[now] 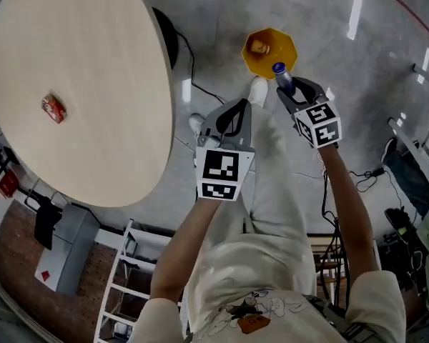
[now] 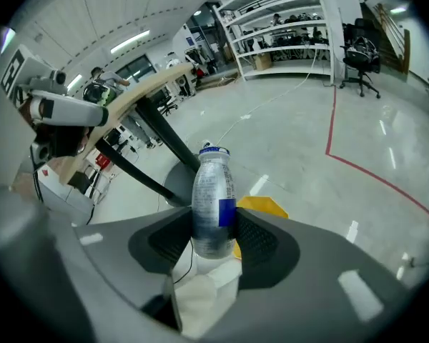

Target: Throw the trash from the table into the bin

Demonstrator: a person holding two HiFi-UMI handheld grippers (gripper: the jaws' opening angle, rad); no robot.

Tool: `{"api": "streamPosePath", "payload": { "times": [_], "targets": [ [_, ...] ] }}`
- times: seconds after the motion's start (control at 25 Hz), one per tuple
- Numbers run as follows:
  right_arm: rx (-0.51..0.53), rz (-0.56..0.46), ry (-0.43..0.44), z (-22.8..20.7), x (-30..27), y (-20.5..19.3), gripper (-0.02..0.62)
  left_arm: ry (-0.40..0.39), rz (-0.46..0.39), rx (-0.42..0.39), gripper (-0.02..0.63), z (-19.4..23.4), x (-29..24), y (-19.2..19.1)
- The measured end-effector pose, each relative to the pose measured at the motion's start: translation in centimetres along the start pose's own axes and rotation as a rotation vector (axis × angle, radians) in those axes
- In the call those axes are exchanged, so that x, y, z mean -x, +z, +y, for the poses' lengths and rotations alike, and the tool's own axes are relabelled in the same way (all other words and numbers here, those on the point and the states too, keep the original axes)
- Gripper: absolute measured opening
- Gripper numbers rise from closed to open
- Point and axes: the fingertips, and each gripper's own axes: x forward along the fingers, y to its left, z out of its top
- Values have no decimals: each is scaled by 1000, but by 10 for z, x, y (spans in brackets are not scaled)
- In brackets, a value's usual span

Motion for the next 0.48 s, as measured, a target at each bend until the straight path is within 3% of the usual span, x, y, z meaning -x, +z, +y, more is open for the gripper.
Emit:
{"api": "streamPosePath", "payload": {
  "times": [0.48],
  "targets": [
    [-68,40,-23,-42,-88,-56,198,1,81,-6,6,27,-104,-76]
  ]
}}
